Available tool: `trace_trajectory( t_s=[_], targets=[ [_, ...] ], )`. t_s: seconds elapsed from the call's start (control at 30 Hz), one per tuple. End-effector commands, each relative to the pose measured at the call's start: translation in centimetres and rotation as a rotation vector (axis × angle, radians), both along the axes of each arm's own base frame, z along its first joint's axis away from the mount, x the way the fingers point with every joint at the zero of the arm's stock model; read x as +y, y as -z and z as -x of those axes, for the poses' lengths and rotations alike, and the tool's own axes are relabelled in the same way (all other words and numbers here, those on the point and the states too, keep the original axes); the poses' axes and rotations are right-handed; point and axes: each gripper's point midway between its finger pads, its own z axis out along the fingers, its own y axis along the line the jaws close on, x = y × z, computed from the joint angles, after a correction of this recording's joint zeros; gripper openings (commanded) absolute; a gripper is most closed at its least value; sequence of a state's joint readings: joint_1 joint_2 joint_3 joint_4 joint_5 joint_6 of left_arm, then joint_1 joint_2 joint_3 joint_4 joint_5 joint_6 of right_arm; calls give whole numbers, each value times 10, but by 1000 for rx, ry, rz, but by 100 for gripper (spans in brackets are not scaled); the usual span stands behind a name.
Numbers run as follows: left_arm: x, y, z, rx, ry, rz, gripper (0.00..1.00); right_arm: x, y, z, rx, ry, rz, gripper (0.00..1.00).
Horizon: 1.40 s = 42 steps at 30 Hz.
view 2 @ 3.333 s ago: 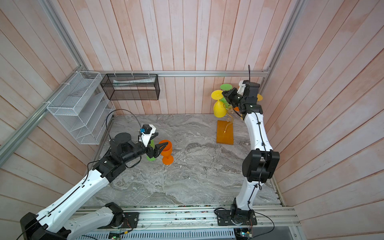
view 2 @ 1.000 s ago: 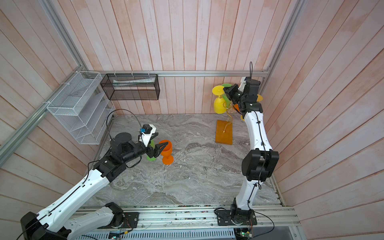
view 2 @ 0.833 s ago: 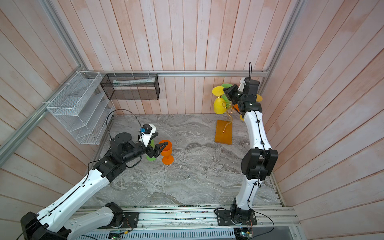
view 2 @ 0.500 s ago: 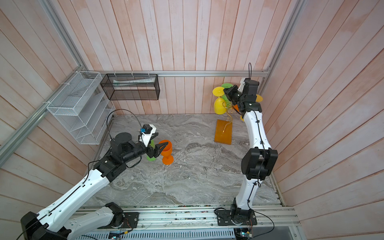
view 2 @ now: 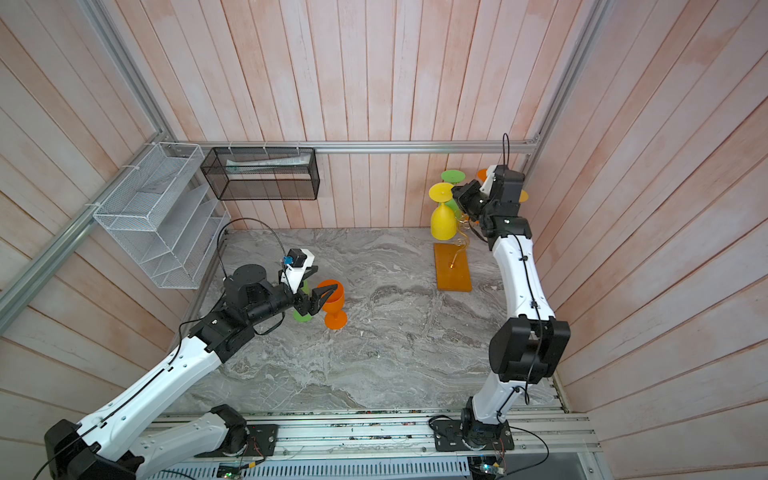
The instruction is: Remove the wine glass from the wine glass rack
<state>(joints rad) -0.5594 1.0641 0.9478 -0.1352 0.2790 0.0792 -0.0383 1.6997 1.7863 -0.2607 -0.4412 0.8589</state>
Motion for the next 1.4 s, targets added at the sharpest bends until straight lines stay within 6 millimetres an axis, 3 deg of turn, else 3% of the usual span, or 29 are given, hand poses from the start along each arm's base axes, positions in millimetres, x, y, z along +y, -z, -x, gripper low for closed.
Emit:
trace_trajectory(
  t_s=[0.0,0.4,0.63,1.17,1.37],
  targets=[
    [-1,0,0,-6,6,1,81,-13,-18,16,-63,42,46,0],
    [-1,-2,2,-6,12,6,81,-20,-14,44,-57,57,52,0],
    [-3,-2,1,-3,16,8,81,-14,-8,50,-53,37,40,0],
    [-3,2,0,5,11,3,81,8,-9,25,-60,-15,36,0],
    [-3,1,0,4,11,3,81,6,-13,17,-65,-1,43,0]
  ],
)
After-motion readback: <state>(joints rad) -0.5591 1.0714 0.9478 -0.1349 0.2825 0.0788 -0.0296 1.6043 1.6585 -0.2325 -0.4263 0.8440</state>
